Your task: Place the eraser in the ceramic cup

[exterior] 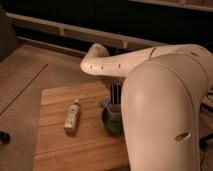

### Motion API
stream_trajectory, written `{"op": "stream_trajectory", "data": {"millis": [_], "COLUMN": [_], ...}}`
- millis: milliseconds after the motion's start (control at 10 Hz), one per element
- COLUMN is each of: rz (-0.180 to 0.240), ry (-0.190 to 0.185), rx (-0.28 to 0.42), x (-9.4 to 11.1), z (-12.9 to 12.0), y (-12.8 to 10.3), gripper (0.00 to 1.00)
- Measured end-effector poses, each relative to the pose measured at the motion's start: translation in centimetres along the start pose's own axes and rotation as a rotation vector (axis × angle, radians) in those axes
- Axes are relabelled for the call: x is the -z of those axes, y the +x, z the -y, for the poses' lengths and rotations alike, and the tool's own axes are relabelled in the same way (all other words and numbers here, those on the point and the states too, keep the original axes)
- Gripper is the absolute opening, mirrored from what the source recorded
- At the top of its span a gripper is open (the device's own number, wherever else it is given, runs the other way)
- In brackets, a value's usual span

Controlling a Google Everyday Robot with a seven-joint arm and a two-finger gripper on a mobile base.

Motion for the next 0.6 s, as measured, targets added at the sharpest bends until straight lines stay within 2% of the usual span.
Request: {"op": "stream_trajectory", "data": {"millis": [600], "rz": [-0.042], "ry": [-0.007], "rx": [0.010], "x": [-1.4], "z": [0.3], "y": [1.8], "gripper": [0.00]}}
